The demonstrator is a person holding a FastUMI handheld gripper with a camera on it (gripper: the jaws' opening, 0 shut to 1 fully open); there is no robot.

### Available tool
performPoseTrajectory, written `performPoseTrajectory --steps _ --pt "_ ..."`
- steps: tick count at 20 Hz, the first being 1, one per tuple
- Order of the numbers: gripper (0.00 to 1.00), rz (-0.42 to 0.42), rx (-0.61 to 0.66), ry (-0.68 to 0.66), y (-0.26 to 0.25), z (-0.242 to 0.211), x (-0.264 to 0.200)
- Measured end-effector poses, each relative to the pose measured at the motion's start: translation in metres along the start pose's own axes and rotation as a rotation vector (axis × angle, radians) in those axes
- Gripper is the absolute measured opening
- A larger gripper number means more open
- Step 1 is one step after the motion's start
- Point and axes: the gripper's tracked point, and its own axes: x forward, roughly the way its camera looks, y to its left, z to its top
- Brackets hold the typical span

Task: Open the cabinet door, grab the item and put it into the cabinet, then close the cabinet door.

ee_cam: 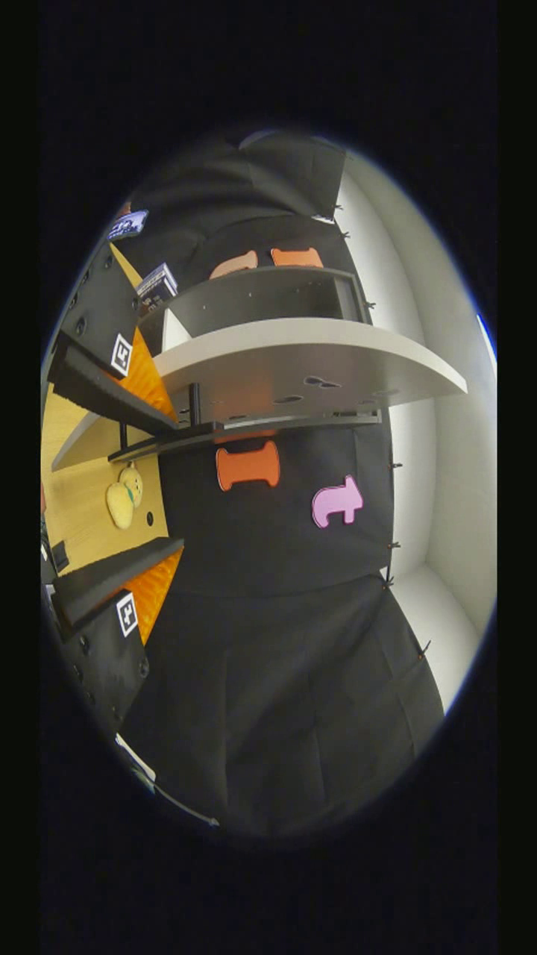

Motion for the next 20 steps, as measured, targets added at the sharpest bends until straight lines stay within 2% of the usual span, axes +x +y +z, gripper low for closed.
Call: performPoseTrajectory --steps 10,15,20 --pt "0.89 -0.062 -0.055 -0.016 0.034 0.0 -0.009" --pt "0.89 -0.031 -0.061 -0.018 0.075 -0.006 -0.008" --pt "0.89 0.037 -0.054 -0.005 0.122 -0.011 -0.005"
